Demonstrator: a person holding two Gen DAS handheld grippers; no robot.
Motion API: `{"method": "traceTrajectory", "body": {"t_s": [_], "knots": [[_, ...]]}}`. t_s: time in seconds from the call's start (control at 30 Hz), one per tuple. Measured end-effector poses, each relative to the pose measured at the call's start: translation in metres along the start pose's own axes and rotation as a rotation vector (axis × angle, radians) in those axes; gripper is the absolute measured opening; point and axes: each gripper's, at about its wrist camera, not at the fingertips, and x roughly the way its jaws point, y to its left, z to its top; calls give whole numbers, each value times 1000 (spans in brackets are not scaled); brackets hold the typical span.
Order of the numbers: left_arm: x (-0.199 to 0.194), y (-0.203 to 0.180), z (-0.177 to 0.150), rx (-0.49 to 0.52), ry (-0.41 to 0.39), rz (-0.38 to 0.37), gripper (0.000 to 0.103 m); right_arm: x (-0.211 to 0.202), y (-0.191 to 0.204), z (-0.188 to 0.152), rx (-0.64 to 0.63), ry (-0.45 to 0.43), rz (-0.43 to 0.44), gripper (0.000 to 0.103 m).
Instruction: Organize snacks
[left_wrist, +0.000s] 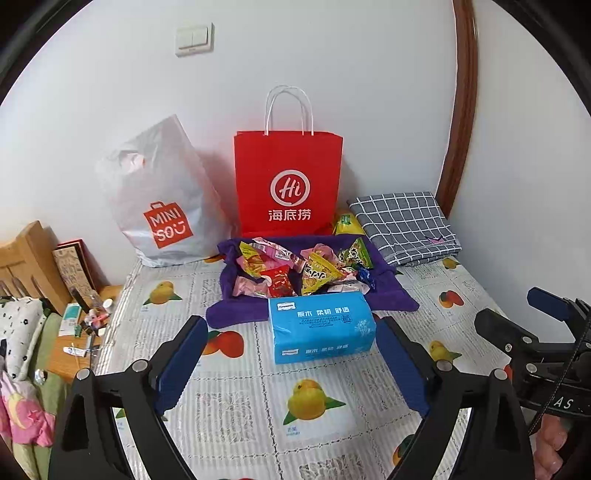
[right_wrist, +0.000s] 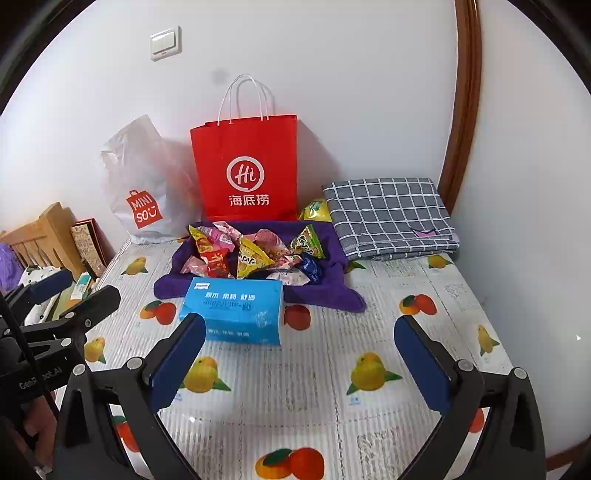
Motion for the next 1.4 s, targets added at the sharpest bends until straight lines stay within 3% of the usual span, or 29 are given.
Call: {"method": "traceTrajectory", "body": {"t_s": [0.63,1.4], "knots": [[-23,-4,-7,-4,-24,27,93,-29,-7,-17,48,-17,3,101],[-19,-4,-11,-8,-7,18,93,-28,-11,-16,60,-9,-7,101]]}}
